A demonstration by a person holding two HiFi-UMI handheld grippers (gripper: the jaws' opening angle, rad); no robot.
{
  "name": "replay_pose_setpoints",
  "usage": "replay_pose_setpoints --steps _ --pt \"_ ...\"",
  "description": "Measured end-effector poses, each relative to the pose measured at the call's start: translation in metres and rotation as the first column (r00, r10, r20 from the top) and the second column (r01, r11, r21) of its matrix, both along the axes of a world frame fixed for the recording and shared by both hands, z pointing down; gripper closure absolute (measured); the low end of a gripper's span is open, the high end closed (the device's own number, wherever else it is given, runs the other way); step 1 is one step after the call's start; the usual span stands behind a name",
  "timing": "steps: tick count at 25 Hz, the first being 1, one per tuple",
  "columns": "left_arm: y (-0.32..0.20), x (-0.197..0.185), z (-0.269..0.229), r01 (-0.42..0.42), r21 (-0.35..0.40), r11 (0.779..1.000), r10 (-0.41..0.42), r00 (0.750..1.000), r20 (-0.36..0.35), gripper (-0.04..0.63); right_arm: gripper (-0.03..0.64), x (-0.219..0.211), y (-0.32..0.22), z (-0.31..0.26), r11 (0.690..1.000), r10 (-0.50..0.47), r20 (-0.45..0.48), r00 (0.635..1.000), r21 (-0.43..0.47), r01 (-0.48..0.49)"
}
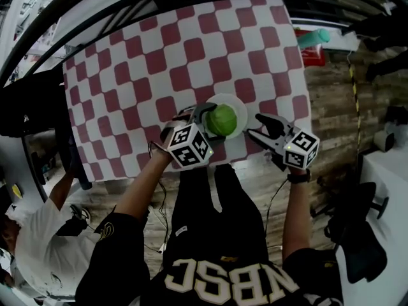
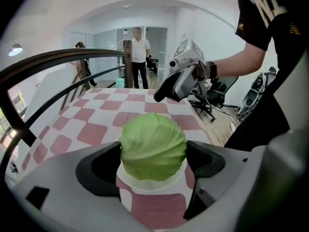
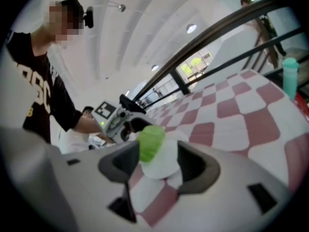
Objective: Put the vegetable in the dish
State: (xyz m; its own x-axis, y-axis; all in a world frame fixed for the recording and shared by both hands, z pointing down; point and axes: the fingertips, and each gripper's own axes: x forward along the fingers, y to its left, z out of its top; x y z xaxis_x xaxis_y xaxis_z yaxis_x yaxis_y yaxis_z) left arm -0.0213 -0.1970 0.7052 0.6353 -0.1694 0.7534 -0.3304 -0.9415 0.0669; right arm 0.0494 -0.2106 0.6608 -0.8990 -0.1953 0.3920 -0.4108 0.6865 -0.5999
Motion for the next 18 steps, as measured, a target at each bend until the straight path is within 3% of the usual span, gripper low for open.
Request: replay_pose_setpoints --steps 6,10,13,16,18 --pt "-0.012 0.004 0.011 0.104 0.023 0.994 -0.104 0.994 0.017 0.149 0.379 -0.002 -0.013 -0.011 0.995 0.093 0.055 0.994 0.020 -0.094" --pt "-0.017 0.009 0.012 0.112 0.022 0.993 -0.113 0.993 0.038 0.149 0.379 -0.007 -0.012 -0.016 0.995 0.098 0.072 0.993 0.026 -0.100" --pt "-0.014 0.008 0.018 0.101 -0.027 0.995 -0.097 0.990 0.103 0.149 0.379 -0.008 -0.014 -0.020 0.994 0.102 0.079 0.992 0.028 -0.105" --pt "-0.010 0.007 0.022 0.137 -0.103 0.985 -0.124 0.985 0.117 0.152 0.379 -0.009 -0.011 -0.023 0.995 0.096 0.079 0.992 0.028 -0.099" --pt "-0.012 0.009 0.024 0.152 -0.114 0.982 -0.138 0.983 0.123 0.152 0.379 -0.008 -0.010 -0.023 0.995 0.089 0.067 0.994 0.032 -0.092"
